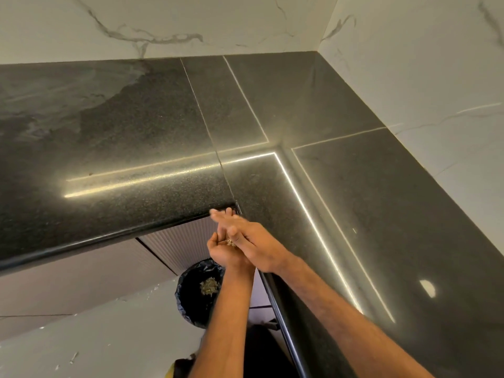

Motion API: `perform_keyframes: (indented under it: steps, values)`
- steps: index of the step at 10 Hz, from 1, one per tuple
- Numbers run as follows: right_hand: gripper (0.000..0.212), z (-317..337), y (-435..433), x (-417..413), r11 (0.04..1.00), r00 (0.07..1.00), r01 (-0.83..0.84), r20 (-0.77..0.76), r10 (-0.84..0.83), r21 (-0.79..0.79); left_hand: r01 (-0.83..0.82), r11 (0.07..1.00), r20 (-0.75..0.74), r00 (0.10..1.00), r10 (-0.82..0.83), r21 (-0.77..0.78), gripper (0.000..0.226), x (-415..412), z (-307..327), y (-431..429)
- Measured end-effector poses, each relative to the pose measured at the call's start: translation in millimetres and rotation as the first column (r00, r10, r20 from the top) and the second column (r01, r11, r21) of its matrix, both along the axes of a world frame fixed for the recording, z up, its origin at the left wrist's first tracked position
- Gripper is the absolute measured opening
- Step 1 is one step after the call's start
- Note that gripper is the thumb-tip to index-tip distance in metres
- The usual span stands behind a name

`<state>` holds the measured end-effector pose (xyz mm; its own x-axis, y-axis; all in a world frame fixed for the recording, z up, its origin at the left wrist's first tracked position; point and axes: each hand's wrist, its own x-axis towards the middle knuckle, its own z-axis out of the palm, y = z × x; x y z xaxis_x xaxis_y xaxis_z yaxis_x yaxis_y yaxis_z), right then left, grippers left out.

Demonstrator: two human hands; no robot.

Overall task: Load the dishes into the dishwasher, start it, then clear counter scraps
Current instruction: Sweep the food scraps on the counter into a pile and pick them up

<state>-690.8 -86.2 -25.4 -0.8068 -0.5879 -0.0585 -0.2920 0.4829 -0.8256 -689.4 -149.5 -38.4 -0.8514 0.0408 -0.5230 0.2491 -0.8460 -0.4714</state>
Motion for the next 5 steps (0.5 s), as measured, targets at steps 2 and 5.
perform_keyframes:
  steps: [2, 5]
  values:
    - [0.062, 17.1, 43.9, -6.9, 0.745, 0.748, 0.657, -0.023, -0.663, -0.119, 0.209, 0.843, 0.323, 0.946, -0.044, -0.495, 0.050, -4.6, -28.9, -8.3]
    - [0.076, -2.3, -19.3, -13.6, 0.905, 0.941, 0.331, -0.160, -0.297, 0.268, 0.193, 0.879, 0.200, 0.973, -0.114, -0.435, 0.053, -0.2, -40.6, -4.3]
